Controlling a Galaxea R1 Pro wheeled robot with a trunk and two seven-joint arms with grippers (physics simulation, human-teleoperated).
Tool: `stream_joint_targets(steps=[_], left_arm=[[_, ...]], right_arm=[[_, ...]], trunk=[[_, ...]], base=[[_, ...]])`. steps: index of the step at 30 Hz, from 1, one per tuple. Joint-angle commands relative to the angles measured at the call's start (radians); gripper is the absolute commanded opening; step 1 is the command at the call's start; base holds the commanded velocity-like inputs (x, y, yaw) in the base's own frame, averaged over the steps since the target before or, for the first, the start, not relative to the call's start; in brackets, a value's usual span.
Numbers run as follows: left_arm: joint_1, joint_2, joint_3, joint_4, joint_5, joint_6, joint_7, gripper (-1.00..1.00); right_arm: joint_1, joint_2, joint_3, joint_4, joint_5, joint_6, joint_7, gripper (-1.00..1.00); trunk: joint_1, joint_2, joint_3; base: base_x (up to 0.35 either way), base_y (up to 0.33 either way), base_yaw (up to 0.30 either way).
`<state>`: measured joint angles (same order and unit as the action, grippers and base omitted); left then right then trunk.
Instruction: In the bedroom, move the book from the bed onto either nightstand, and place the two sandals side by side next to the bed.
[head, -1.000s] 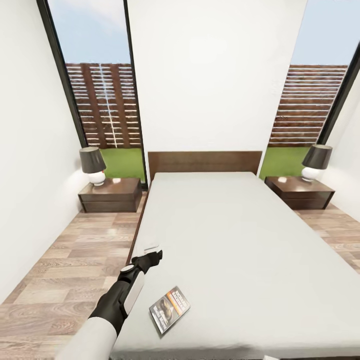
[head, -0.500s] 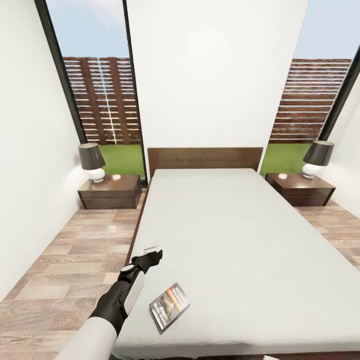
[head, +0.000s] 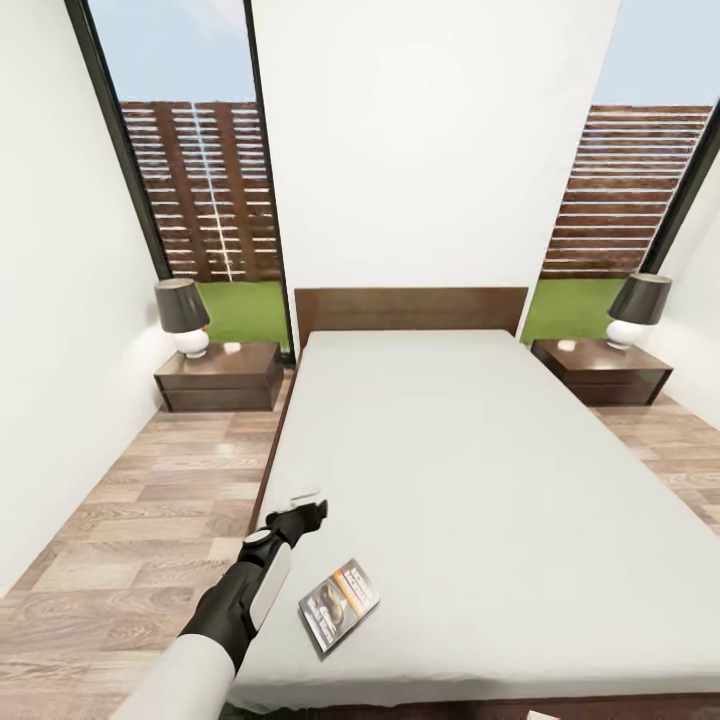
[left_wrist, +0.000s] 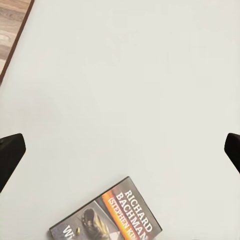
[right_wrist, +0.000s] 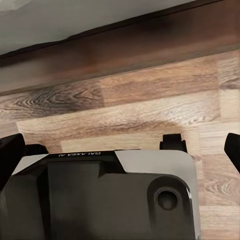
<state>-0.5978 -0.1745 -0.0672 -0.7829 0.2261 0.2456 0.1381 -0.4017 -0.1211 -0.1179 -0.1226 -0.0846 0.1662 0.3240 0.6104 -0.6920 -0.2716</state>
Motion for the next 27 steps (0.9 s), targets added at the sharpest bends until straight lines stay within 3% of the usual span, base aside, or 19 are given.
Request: stream_joint_targets(steps=[1,23,27], left_arm=[[0.0,0.0,-0.005,-0.002,0.01,0.004,0.008,1.0],[0.0,0.0,-0.013,-0.001,0.01,0.006,0.008,1.0],[0.0,0.0,-0.017,-0.001,0.01,0.006,0.008,1.0]], right_arm=[[0.0,0.0,-0.005,-0.002,-0.009,0.009,0.004,1.0],[0.0,-0.011,-0.01,-0.005,-0.009,0.011,0.013,1.0],[0.0,-0.031,-0.012,-0.006,-0.008,0.013,0.11,1.0]], trunk=[[0.0,-0.001,-0.003],[0.0,-0.001,-0.037],[0.0,-0.001,-0.044]], base=[[0.0,0.0,0.0],[0.0,0.0,0.0],[0.0,0.0,0.0]])
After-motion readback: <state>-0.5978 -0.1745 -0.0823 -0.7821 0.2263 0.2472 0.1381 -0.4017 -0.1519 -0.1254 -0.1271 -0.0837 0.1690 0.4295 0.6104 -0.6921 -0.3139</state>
